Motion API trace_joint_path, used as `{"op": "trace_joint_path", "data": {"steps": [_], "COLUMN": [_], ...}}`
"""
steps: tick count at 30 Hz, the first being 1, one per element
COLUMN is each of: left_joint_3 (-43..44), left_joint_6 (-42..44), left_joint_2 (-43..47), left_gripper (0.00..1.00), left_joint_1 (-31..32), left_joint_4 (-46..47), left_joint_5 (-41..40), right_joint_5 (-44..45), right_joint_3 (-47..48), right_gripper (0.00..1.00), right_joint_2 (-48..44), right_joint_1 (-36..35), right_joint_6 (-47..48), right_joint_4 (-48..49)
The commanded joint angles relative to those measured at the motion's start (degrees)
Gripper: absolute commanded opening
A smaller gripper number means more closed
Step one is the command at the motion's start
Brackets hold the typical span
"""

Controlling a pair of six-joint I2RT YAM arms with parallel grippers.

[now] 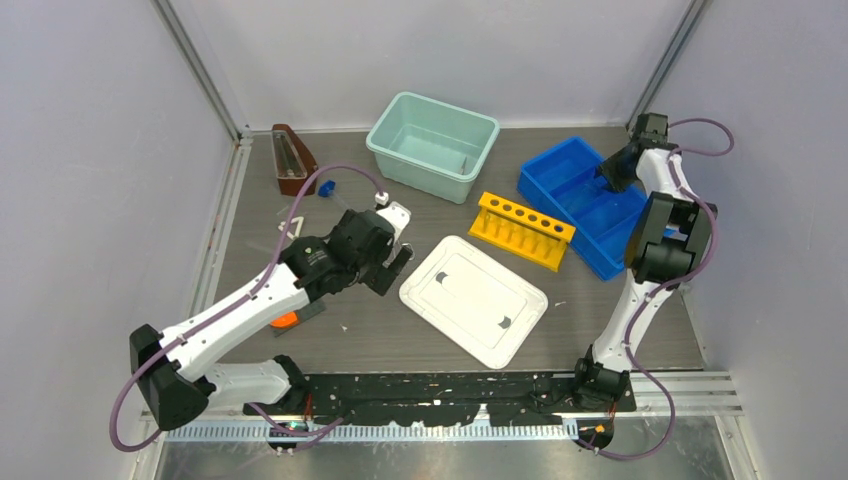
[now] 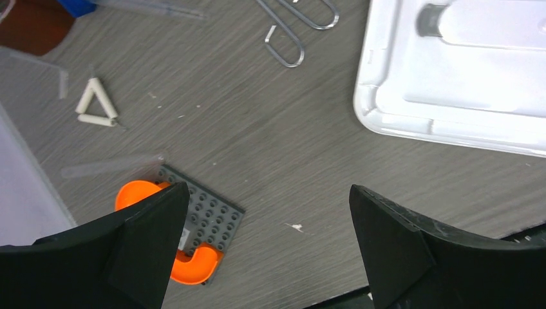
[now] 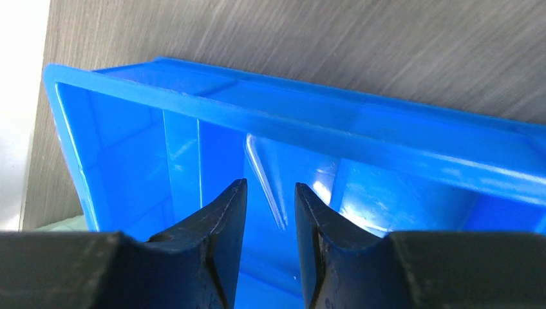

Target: Organize the chemistry lab equipment

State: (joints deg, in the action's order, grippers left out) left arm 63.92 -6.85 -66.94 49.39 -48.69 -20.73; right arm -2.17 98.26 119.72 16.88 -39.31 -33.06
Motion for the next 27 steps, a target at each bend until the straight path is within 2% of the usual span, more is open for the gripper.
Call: {"op": "trace_joint_path", "data": {"steps": [1,10,14,20,24,27], "left_joint_3": [-0.3,-1.0,-0.3,0.7,0.2,0.6], "left_joint_6": [-0.8,-4.7,-8.2,-17.4,-25.5,-28.9], "left_joint_2": [-1.0,-1.2,-2.0,-3.7,-4.2,-4.9], "left_gripper": [1.00,1.00,0.98,0.88,0.80,0.76], "left_joint_1": [0.1,-0.6,-4.0,-14.9,-23.9,-28.4], "left_joint_4": [-1.2,-0.1,0.1,-0.9,-1.1,-0.5], "left_joint_5": [-11.0,-18.1,-15.5,-6.3,-5.8,-5.8], "right_joint_5": [2.0,1.2,4.4,4.6,2.0,-0.8], "right_joint_3": [2.1,-8.4,-13.8,-23.4,-29.9,-33.9], "right_gripper": [0.40,0.40,0.39,0.37,0.37,0.36], "right_joint_2": [-7.6,-24.2,-33.2,-46.4,-54.3,-59.6], "right_joint_1": [0.2,-4.3,-12.4,-22.2,-24.9,-25.3], "right_joint_6": [0.8,2.1,3.3,2.7,1.3,0.6], "right_joint_4": [-5.4,-8.4,-8.8,-5.8,-3.3,-2.1]}}
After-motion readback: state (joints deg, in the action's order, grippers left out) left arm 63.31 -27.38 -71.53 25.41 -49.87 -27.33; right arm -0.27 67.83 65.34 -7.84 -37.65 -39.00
